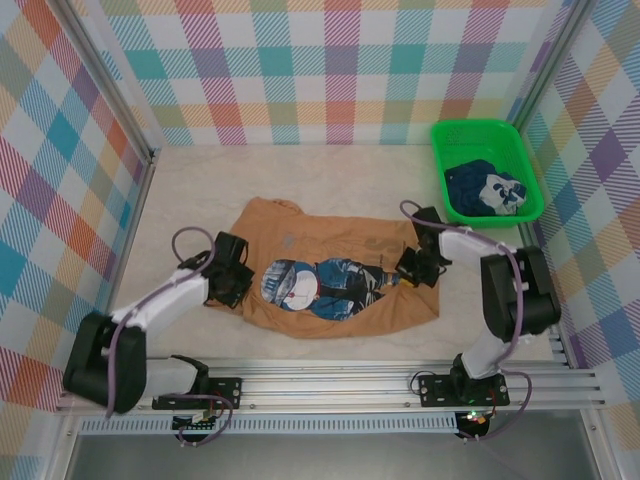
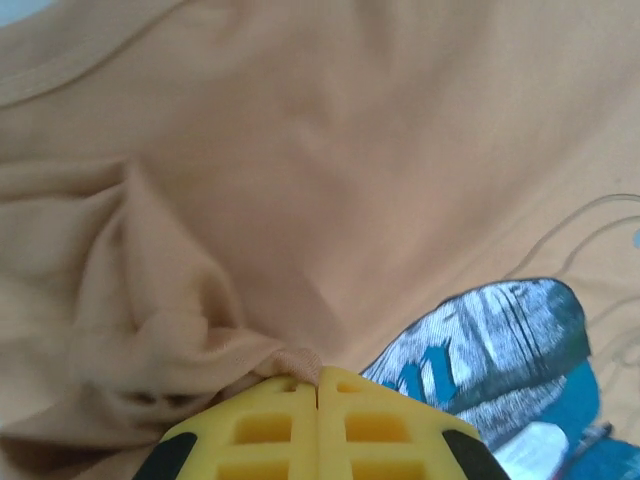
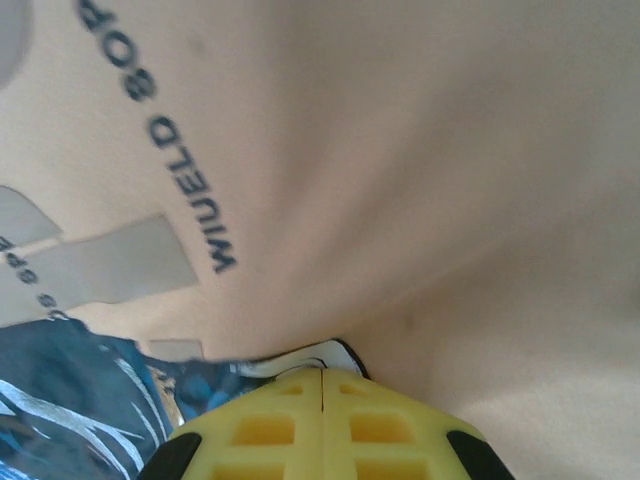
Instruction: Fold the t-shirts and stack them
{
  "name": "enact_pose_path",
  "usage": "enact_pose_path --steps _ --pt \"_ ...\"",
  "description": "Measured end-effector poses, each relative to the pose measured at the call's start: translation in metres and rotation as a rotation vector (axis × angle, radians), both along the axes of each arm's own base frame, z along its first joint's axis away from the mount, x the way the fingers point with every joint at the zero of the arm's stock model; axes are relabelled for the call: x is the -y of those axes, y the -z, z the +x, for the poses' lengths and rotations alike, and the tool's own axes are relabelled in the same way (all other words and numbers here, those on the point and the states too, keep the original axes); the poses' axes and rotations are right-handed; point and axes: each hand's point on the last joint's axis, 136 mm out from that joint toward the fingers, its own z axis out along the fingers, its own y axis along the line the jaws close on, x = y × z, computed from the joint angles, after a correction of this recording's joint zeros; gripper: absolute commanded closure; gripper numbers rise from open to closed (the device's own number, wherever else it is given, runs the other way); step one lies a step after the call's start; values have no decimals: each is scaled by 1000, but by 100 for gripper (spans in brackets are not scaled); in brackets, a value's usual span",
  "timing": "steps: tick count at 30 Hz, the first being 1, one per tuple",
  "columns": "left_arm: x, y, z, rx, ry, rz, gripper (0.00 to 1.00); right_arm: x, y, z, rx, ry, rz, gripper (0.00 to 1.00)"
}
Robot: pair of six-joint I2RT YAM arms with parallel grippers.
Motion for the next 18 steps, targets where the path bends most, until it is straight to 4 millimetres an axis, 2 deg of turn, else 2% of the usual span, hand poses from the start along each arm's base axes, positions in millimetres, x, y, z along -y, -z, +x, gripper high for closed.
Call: enact_pose_path --steps 2,4,5,7,8,10,12,14,15,16,17,18 --pt "5 5 32 -34 14 18 100 -9 -2 40 17 -26 -4 100" --pt "9 6 87 -37 20 16 100 -23 -5 91 63 -51 8 100" --pt "8 5 123 -16 10 5 100 -30 -7 118 96 -61 18 100" --pt "-2 -2 180 53 -23 -18 100 -42 -11 168 174 -75 45 100" --pt "-13 -11 204 94 -45 -22 100 -46 -15 185 205 -78 55 100" --pt "-33 -35 232 161 -73 -20 100 -50 -27 207 259 -83 77 100" --pt "-51 -74 256 255 -75 -6 100 -52 -46 219 314 -86 101 100" --pt "-59 -115 263 349 -59 7 100 -53 -67 222 364 -90 123 100" --pt "-59 -131 254 375 -47 9 100 -53 -77 219 385 -90 136 100" --pt "-57 -141 242 391 -35 11 100 -52 -83 214 394 -92 146 100" --pt "-53 -147 219 394 -20 17 100 -51 -90 202 398 -94 154 100" --pt "-47 -147 187 378 -3 26 100 -49 -94 187 392 -96 158 100"
